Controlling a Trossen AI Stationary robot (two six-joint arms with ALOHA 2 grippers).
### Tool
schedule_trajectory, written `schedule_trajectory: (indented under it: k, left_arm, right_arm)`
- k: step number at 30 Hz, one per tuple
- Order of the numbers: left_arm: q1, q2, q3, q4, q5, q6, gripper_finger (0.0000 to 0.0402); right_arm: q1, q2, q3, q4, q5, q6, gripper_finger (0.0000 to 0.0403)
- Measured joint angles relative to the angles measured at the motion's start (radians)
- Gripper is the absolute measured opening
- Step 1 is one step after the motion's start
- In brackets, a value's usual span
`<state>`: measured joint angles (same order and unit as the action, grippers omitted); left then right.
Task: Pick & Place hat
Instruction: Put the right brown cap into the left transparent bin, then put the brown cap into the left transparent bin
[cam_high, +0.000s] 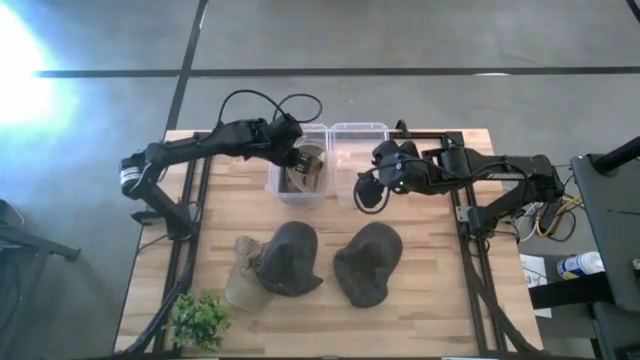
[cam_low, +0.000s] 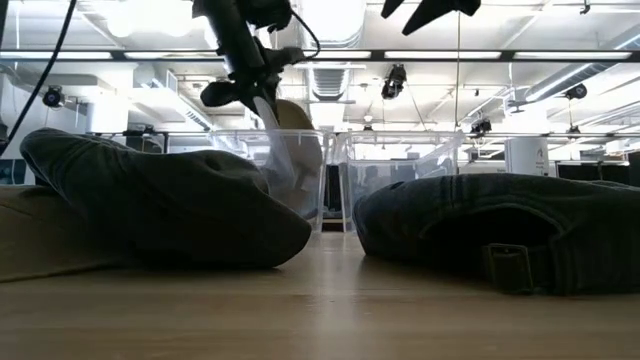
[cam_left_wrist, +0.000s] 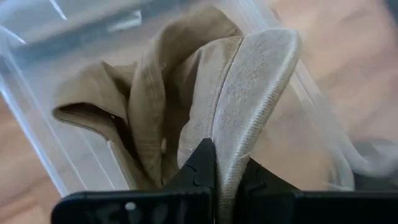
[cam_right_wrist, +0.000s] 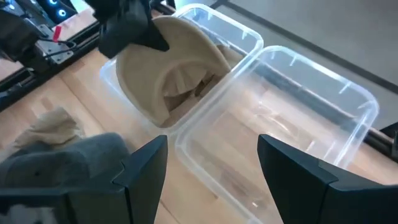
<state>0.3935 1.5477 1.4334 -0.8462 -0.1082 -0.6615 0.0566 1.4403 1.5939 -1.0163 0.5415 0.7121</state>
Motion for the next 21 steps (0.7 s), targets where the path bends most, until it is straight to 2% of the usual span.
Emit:
schedule_trajectory:
  k: [2,7,15,21]
  left_arm:
    - [0.013,-0.002,0.0,-0.037,0.045,0.008,0.0012]
    - [0.014,-0.011,-0.011,-0.168,-0.08,0.007,0.0023]
    - [-0.04,-0.084,-0.008,-0.189,-0.167,0.001,0.0088]
    - [-0.094,-0.177,-0.005,-0.244,-0.169,-0.026,0.0125]
  right_arm:
    - [0.01,0.0,-0.004,0.001,0.0,0.015,0.0247]
    - [0.024,0.0,-0.019,0.0,-0.001,0.019,0.0247]
    - [0.026,0.0,-0.058,0.003,-0.049,0.028,0.0247]
    - [0.052,0.0,-0.067,0.008,-0.048,0.04,0.0247]
